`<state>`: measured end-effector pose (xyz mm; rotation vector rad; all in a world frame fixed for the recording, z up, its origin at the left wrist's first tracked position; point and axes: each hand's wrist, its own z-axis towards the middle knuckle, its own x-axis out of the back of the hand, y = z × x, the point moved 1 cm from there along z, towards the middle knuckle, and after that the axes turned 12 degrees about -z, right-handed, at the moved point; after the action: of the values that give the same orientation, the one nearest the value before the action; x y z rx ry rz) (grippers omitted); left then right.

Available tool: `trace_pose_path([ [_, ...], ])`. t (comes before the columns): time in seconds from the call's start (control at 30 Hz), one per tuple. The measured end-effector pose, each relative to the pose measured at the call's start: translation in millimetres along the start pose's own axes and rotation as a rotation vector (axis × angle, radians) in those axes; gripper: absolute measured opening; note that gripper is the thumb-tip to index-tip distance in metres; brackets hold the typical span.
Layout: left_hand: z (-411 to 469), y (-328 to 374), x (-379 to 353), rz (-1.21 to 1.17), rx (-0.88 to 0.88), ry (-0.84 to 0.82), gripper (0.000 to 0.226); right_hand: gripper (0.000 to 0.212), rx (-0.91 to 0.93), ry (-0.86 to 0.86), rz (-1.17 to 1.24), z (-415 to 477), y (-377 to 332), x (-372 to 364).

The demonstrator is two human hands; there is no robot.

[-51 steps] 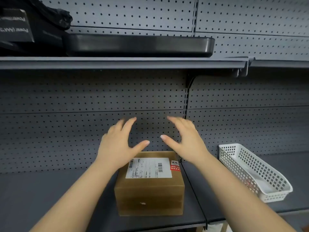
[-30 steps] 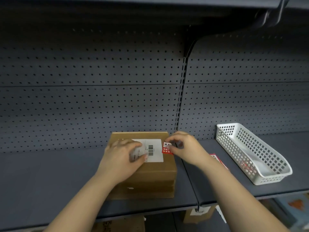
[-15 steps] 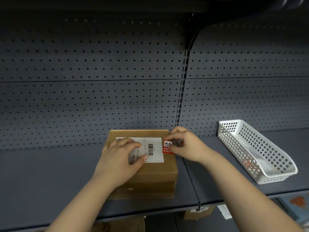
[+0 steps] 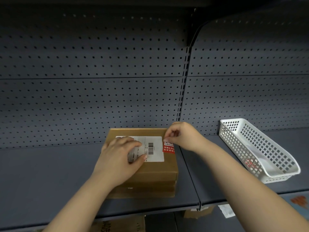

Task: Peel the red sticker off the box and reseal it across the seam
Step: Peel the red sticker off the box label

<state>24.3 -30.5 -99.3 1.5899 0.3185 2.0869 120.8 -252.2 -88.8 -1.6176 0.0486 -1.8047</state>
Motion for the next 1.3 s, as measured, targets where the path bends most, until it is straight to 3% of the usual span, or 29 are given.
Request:
trace_pose_path([
  [0.43,0.8,-1.7,-0.7,-0.024,-0.003,0.008,0.063,0.014,0.035,-0.126,-0.118,0.7,-0.8,-8.6],
  [0.53,0.4,-1.7,-0.5,-0.018,-0.003,0.009,0.061,0.018,0.028,-0.143,-0.032,0.6,2.6,-6.6],
  [0.63,-0.1,-1.6,-1.3,-0.015,-0.003,0.009,0.059,0.007,0.033,-0.083,0.084,-2.3,7.7,-3.2],
  [0.83,0.6,-0.7,-1.1,-0.004,0.009,0.002,0.057,0.003,0.067,-0.066,0.048,-1.1,11.5,-3.2],
  [1.07,0.0,-0.4,-1.4,0.001,0.003,0.004,0.055,0.020,0.076,-0.150,-0.005,1.3,8.5,-2.5],
  [1.2,-0.2,-1.1,-0.9,-0.007,0.002,0.008,0.060,0.011,0.032,-0.130,0.152,1.7,10.8,0.3],
  [1.3,0.1,-1.2,-1.7,0.001,0.003,0.004,0.061,0.007,0.045,-0.132,0.124,5.2,10.4,-0.9],
])
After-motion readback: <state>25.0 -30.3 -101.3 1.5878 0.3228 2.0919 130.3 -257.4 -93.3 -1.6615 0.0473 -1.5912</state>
